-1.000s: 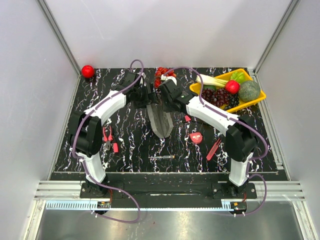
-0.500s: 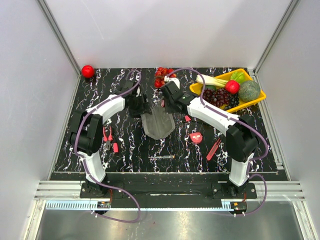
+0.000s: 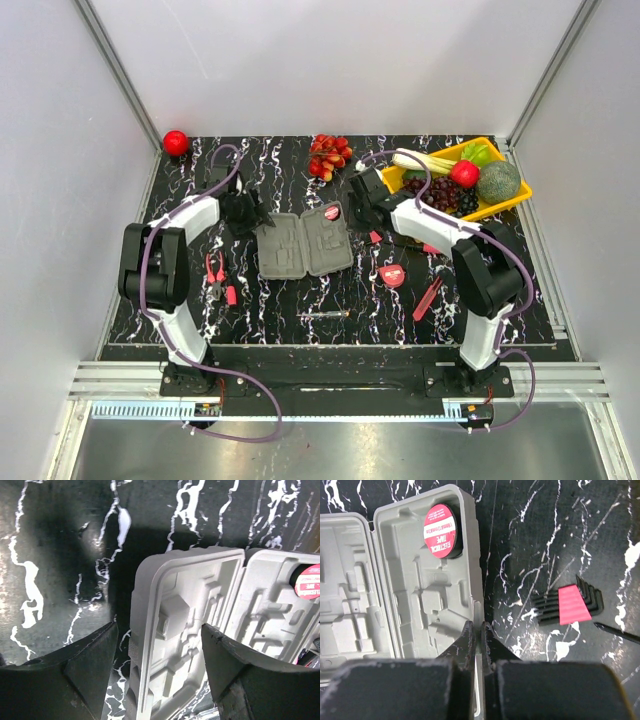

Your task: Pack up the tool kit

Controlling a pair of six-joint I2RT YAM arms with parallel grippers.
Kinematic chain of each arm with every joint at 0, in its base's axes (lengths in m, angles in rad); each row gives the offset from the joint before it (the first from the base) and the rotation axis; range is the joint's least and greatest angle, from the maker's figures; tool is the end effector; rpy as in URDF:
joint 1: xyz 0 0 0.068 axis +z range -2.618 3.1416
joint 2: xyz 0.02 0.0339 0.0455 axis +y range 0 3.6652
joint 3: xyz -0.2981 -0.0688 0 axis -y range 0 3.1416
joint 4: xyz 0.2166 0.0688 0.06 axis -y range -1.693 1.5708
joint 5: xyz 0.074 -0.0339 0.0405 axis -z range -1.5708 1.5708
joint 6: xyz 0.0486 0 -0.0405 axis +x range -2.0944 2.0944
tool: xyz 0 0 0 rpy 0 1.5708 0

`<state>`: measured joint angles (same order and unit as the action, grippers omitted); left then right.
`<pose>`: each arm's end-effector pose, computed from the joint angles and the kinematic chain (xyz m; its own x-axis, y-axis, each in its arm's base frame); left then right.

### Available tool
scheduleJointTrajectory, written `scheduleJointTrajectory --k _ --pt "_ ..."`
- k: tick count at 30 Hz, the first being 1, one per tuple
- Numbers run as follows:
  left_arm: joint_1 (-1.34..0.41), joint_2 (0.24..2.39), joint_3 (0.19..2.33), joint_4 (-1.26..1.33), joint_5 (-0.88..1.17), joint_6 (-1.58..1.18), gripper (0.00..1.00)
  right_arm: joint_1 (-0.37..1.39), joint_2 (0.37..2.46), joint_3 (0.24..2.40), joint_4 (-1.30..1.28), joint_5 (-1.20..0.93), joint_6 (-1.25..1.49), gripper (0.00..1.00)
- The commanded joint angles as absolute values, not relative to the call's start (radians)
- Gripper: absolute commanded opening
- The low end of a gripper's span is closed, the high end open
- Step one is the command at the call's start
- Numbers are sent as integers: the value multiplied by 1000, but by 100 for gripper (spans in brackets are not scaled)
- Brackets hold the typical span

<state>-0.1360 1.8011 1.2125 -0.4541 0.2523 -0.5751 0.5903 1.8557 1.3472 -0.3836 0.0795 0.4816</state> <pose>0.3575 -0.0612 0.2288 -0.8573 -0.4143 -0.3055 -0.2507 0.8545 -0.4550 0.3337 0.2189 0.2512 -0.8109 0.0125 -0.5850 -0.1555 0.9592 0.2360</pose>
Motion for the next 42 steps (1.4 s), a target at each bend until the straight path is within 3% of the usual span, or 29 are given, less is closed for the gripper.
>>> scheduleJointTrajectory --k 1,9,12,16,18,28,42 --pt "-110 1767 1189 -419 278 -577 72 583 1893 1344 -291 -23 523 4" --pt "-84 1741 1190 -514 95 -644 79 555 1893 1256 -243 -6 646 9" --pt "-86 1714 1190 -515 91 -646 82 555 1879 1230 -227 -11 652 23" --pt "-86 1687 1215 -520 100 -647 87 554 1844 1221 -244 50 655 52" --pt "-86 1680 1235 -532 116 -643 89 551 1821 1223 -259 84 646 57" --pt "-87 1623 1285 -546 215 -603 91 514 1769 1259 -455 236 754 58" --pt "-94 1608 1256 -537 239 -594 91 451 1818 1272 -480 127 1035 67"
